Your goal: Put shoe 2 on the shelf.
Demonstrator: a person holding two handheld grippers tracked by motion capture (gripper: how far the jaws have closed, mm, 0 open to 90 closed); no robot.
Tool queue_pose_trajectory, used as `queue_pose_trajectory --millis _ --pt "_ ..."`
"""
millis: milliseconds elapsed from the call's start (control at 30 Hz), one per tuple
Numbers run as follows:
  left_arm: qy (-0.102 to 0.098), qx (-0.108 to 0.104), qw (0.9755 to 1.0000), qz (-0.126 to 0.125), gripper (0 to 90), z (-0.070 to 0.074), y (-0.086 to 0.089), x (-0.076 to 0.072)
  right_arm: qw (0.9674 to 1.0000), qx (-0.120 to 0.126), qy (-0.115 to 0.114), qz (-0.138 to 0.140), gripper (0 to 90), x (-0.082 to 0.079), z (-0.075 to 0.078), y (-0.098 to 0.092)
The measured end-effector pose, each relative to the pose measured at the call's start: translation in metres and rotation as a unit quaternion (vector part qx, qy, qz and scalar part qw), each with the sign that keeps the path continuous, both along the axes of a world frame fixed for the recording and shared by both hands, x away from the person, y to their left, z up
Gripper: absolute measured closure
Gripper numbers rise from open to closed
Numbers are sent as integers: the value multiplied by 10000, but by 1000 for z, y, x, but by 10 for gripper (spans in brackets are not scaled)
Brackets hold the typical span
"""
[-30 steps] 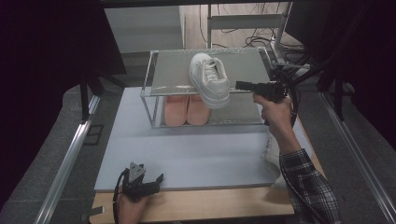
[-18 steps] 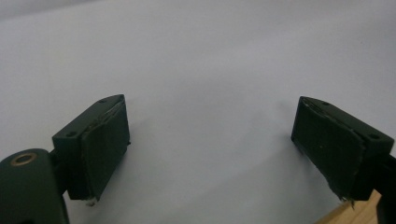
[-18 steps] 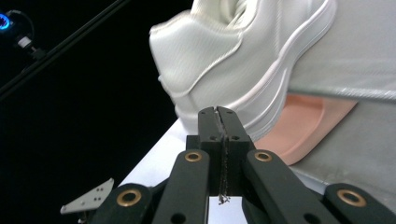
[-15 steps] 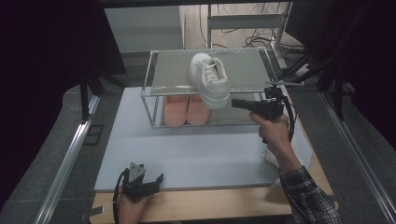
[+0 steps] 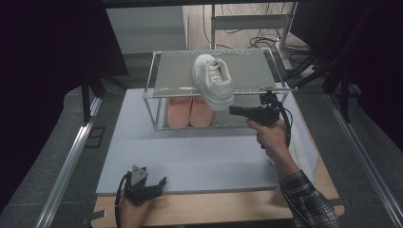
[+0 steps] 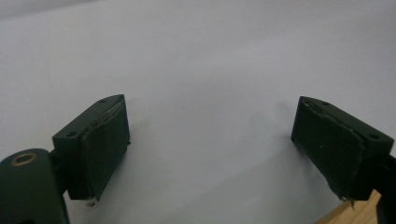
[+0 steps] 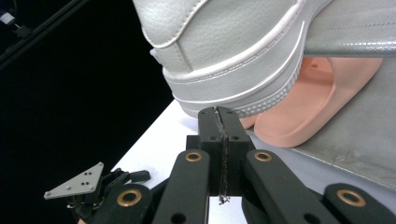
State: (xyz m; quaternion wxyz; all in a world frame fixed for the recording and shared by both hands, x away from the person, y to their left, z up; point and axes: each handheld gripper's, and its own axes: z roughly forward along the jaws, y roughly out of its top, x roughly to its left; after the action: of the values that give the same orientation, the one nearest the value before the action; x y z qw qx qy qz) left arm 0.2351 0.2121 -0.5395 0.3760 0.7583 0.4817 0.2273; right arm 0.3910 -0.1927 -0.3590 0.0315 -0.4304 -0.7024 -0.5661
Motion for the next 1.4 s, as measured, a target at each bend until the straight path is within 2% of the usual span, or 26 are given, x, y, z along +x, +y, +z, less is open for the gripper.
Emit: queue_pose_trajectory --millis 300,800,1000,1400 --pt "6 5 10000 7 112 0 0 0 10000 -3 -3 -44 894 2 -1 3" --pt "10 -18 10000 13 112 0 0 0 9999 -22 -25 -111 895 15 -3 24" --pt "12 -21 10000 12 112 0 0 0 9998 -27 -20 -208 895 26 -6 34" --pt "9 -25 10000 14 112 0 0 0 9990 -187 -55 -405 894 43 -6 52"
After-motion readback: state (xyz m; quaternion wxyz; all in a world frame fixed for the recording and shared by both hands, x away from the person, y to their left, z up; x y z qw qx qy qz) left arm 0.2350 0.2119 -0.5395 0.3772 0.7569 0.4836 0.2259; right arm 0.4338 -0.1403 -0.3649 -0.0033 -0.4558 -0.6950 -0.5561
